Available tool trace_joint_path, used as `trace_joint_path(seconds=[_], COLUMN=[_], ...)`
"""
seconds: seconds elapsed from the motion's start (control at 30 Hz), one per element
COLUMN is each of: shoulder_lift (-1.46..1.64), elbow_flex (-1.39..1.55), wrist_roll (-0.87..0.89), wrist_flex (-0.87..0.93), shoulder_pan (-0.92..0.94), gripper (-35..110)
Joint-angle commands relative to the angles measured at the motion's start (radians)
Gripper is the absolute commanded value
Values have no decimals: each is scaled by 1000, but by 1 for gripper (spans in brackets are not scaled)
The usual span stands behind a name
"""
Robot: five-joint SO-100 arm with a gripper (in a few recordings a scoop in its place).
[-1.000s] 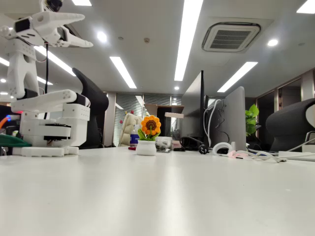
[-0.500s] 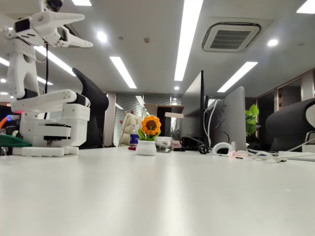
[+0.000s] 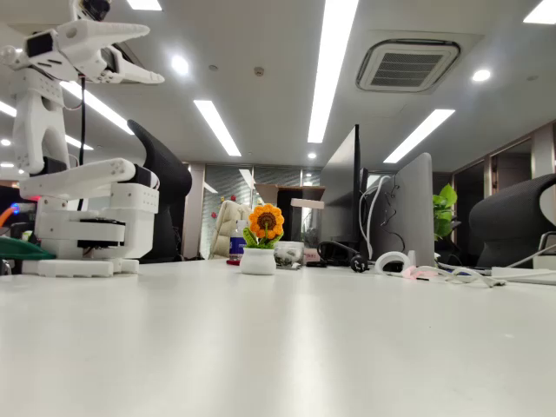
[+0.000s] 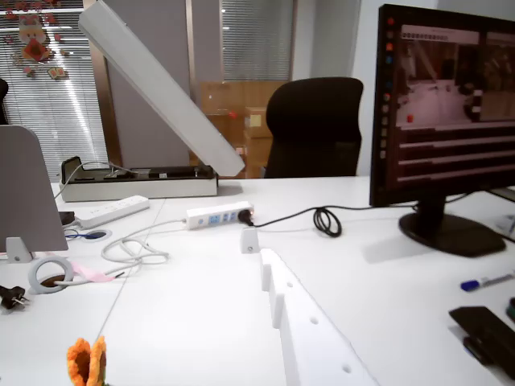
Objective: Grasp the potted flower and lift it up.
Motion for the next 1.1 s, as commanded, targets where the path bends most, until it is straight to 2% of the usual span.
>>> trace_joint_path(seconds=[0.0, 0.53, 0.9, 1.07], shoulder_lift=[0, 0, 0, -55], elbow_flex=[9, 9, 21, 51], wrist_roll=[-5, -5, -9, -66], wrist_flex=[14, 18, 28, 38], shoulder_pan=[-52, -190, -187, -183], gripper=[56, 56, 56, 56])
